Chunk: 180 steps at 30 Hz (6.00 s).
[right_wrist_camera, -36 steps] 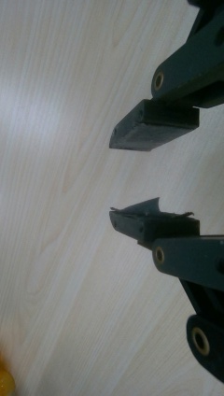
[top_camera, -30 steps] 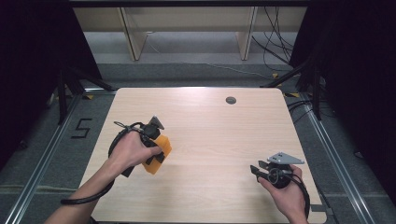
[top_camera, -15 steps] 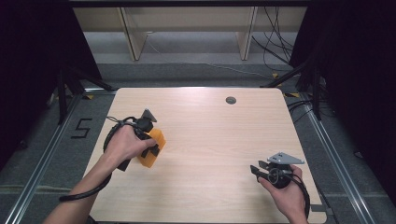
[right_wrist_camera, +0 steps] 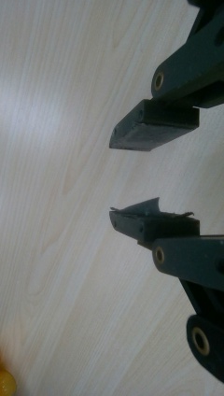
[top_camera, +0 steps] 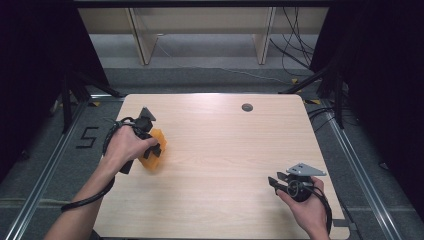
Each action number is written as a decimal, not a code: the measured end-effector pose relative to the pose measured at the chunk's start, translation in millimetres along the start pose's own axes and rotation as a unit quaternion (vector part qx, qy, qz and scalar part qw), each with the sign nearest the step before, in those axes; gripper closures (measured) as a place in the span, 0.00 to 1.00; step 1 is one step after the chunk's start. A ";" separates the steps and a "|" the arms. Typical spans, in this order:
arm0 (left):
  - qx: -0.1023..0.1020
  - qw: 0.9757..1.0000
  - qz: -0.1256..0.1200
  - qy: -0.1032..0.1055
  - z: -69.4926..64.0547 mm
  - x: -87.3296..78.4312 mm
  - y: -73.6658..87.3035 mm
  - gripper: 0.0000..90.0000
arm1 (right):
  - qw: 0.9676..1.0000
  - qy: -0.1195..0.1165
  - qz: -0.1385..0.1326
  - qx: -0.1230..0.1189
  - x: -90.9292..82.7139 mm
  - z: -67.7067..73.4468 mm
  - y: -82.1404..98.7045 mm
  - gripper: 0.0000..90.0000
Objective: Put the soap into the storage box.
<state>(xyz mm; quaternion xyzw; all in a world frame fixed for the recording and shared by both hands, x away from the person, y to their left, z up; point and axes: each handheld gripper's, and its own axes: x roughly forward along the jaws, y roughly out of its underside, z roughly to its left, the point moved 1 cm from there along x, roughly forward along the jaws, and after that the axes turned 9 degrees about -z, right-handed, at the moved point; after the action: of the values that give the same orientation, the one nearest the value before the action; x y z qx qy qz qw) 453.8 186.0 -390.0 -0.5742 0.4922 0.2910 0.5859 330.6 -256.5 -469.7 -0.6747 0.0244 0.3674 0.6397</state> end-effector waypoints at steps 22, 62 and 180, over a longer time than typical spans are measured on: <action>-0.019 1.000 -0.009 -0.022 25.3 3.8 -15.2 0.67 | 1.000 0.000 0.000 0.000 -0.1 0.0 -0.1 0.66; -0.025 0.999 0.011 -0.039 39.5 33.4 -29.4 0.67 | 1.000 0.000 0.000 0.000 0.0 -0.1 -0.1 0.66; 0.019 0.992 -0.126 -0.002 33.6 -13.1 17.3 0.43 | 1.000 -0.008 -0.004 0.002 2.4 1.1 1.1 0.61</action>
<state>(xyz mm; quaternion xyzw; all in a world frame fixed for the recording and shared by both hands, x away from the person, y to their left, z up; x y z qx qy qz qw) 441.8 224.2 -389.6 -0.6198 0.4200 0.2069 0.6297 331.4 -254.7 -471.8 -0.6703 0.0179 0.3704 0.6428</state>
